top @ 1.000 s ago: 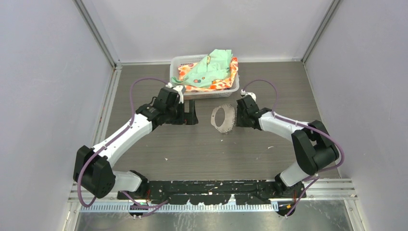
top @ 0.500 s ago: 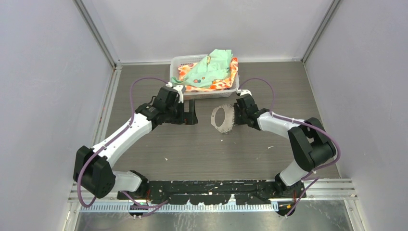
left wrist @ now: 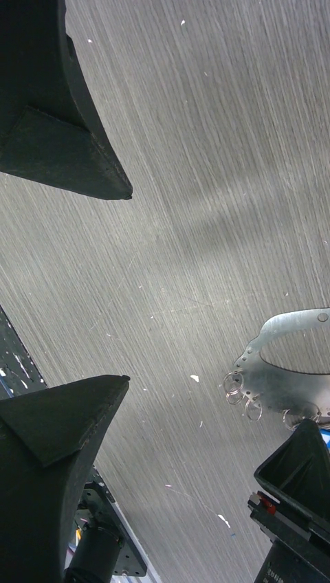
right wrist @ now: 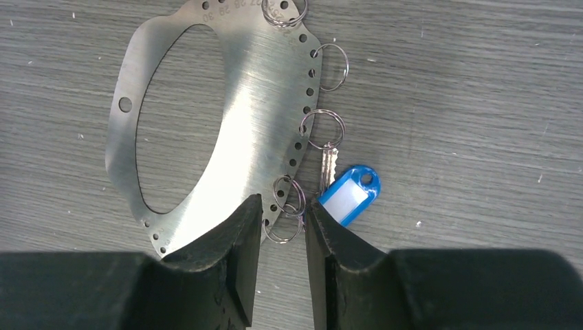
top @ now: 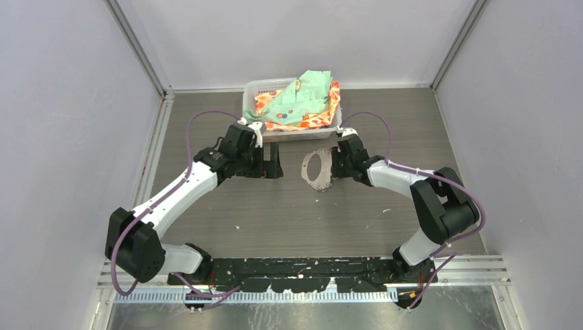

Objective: Remove the keys from the keyring

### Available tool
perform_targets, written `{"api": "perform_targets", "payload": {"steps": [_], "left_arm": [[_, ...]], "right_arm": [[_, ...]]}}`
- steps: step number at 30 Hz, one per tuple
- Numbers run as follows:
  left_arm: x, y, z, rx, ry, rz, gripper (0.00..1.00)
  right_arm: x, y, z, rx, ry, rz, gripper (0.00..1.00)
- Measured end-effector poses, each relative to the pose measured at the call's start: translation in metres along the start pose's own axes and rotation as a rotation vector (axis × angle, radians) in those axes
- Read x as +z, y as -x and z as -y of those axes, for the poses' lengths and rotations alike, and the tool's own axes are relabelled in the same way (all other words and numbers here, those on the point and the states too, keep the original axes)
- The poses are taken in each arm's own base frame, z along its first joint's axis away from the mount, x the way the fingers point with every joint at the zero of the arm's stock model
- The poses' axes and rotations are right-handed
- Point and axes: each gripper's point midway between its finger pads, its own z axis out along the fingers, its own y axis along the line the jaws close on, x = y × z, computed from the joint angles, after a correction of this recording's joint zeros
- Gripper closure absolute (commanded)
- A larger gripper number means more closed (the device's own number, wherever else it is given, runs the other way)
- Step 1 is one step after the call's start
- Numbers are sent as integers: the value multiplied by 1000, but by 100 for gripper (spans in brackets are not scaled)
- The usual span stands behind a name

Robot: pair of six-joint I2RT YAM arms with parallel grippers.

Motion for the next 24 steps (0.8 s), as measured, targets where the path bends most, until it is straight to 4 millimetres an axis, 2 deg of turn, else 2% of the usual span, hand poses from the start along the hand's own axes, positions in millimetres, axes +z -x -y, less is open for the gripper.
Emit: {"api": "perform_targets", "payload": {"steps": [6, 8, 11, 14, 16, 21, 22, 24], "left_arm": [[1, -1, 1, -1, -6, -5, 0], [1, -1, 1, -1, -6, -6, 0], [1, -1, 1, -1, -8, -6, 0], [1, -1, 1, -1, -8, -7, 0], [0, -1, 1, -2, -8, -7, 0], [1, -2, 3, -9, -16, -9, 0], [1, -2, 4, -16, -21, -10, 0], [3, -5, 4, -26, -30, -17, 0]], "right_arm": [[9, -8, 1, -5, -5, -28, 85], [11, -7, 1, -10, -6, -28, 92], [11, -1, -2, -17, -4, -19, 99], [8, 3, -9, -27, -7, -20, 99], [5, 1, -21, -47, 3, -28, 99], [-11, -21, -67, -101, 94, -62, 99], [-15, -27, -74, -101, 117, -69, 96], [-20, -35, -76, -94, 131, -80, 91]]}}
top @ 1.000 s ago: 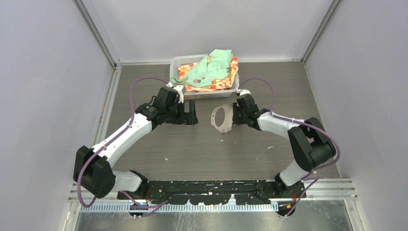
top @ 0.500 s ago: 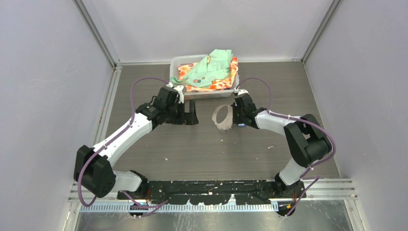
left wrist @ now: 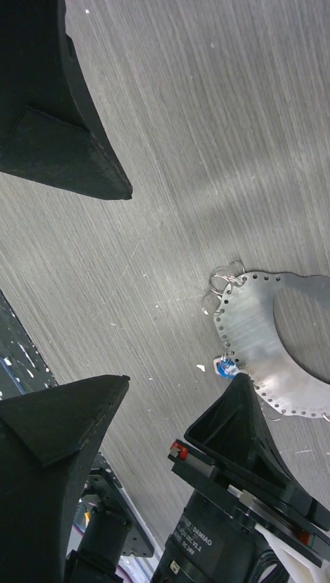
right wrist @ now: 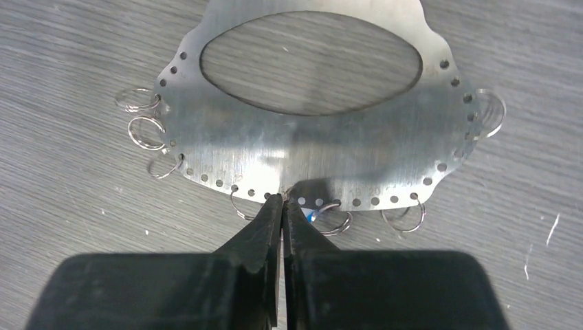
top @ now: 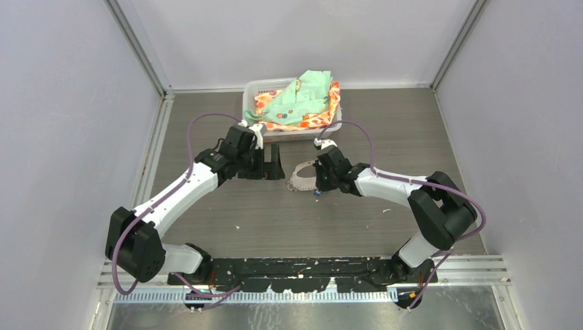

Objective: Remove the keys from the keyring

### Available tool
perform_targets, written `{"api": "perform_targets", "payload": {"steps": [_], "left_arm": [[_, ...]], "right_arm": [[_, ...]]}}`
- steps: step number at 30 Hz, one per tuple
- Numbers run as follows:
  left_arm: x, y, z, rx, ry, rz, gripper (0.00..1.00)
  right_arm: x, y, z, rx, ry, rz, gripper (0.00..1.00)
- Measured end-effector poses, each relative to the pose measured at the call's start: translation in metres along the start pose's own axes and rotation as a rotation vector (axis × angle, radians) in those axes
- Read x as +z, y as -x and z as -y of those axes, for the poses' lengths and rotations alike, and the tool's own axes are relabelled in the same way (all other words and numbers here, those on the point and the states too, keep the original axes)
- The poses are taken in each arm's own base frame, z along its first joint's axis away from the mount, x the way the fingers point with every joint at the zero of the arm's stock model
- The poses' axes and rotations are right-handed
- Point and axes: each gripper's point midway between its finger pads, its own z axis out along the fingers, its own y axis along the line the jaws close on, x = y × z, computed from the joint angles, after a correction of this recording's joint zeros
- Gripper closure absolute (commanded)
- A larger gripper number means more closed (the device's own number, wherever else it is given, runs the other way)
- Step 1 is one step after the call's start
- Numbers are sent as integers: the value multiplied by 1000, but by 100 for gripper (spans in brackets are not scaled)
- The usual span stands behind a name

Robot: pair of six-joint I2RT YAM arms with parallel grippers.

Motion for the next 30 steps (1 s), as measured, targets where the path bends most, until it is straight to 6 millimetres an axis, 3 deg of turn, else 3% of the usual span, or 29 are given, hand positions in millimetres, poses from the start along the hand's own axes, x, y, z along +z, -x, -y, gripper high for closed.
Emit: {"api": "perform_targets", "payload": {"steps": [7, 12, 16, 21, 30], "left_arm": [[6, -12, 0, -36, -22, -26, 0], [13, -17, 1, -83, -41, -21, 0], [18, -15, 2, -164, -54, 2, 0], [24, -5, 1, -429, -115, 58, 4], [32, -3, 18, -1041, -302, 64, 0]], "right_arm": [[-6, -12, 6, 53, 0, -17, 99], [-28, 6, -2, 72, 39, 43, 99], [-59, 32, -11, 78, 88, 142, 99], [-87, 54, -17, 69, 132, 233, 99], [-94, 60, -26, 53, 141, 259, 99]]}}
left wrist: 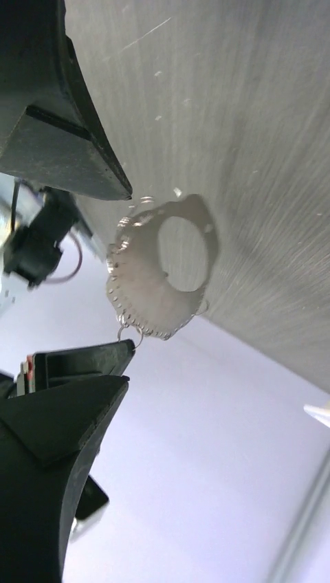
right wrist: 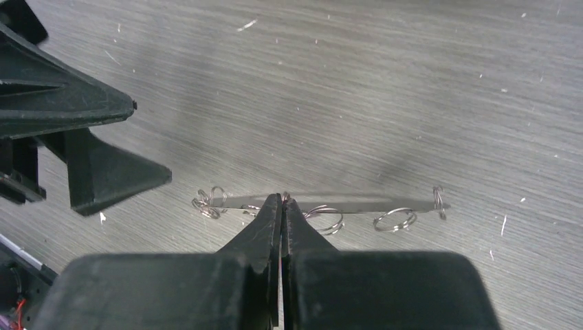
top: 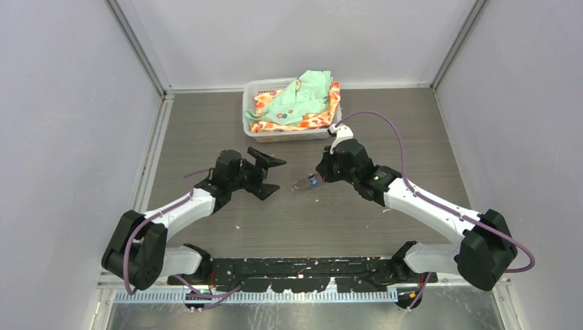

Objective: Remove the keys from the keyring

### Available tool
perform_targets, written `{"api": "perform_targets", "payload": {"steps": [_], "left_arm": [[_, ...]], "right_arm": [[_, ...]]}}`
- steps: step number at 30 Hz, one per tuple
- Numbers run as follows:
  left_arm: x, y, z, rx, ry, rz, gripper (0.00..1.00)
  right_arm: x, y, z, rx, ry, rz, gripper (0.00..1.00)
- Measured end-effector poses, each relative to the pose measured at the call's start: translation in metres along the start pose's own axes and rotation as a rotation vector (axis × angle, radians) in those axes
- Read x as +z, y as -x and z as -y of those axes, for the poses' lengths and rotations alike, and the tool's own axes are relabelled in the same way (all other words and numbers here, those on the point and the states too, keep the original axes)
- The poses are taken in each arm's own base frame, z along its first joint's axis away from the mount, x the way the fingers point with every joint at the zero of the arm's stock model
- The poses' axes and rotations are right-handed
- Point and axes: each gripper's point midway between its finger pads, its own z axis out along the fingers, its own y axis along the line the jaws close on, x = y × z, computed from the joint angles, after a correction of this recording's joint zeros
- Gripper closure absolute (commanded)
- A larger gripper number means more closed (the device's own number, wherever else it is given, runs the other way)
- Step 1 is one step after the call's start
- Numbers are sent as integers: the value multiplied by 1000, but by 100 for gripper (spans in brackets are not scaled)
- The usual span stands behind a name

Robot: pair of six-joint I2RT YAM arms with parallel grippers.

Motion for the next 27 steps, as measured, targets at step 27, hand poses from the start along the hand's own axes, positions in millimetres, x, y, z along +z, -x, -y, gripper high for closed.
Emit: {"api": "perform_targets", "payload": {"steps": [27], "left_arm": [[6, 9, -12, -446, -31, 161, 0]], "right_arm": [[21, 18, -48, -118, -30, 162, 99]]}}
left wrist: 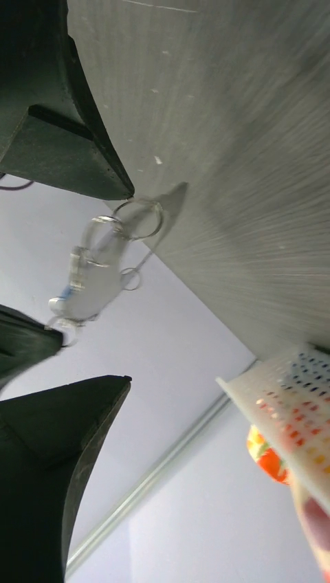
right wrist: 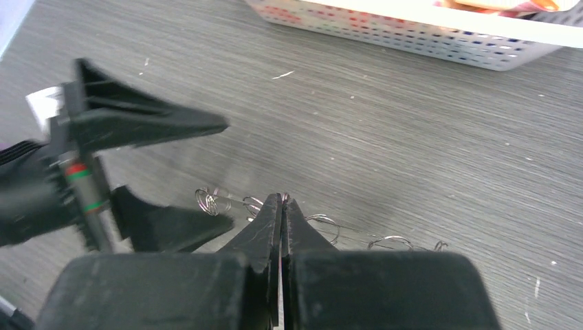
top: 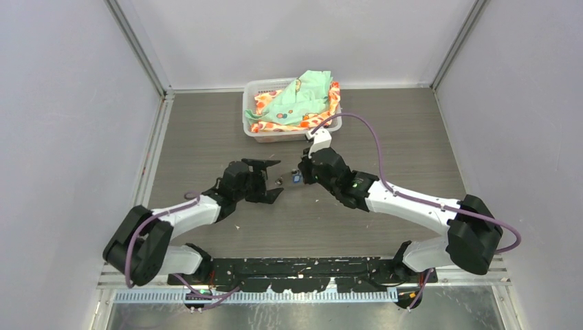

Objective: Remove the keys from the keyring

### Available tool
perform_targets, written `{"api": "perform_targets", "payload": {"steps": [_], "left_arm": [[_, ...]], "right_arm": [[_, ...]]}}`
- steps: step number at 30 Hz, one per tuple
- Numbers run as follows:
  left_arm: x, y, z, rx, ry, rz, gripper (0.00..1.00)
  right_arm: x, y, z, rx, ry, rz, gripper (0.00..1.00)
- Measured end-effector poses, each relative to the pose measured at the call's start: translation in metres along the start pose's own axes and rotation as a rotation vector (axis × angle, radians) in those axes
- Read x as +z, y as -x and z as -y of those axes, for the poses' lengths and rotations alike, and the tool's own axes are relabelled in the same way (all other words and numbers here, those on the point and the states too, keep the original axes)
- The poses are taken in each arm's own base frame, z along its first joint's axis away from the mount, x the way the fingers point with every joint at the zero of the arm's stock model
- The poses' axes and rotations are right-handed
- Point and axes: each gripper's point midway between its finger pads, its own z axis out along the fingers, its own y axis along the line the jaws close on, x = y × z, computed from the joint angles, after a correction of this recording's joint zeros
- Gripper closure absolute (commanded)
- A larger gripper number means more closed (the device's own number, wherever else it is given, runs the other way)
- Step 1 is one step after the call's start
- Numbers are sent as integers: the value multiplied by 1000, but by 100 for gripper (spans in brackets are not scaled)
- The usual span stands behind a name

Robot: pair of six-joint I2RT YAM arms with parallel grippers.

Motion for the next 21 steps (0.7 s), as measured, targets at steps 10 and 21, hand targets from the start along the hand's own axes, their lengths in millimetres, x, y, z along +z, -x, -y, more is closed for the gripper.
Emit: {"api": "perform_targets", "payload": {"steps": [10, 21], "left_arm": [[27, -6, -5, -4, 14, -16, 22], [29, -12, 2, 3, -26, -31, 54]], "right_arm": [[-8, 7, -23, -16, 121, 11, 99], [-25, 18, -38, -27, 227, 23, 99]]}}
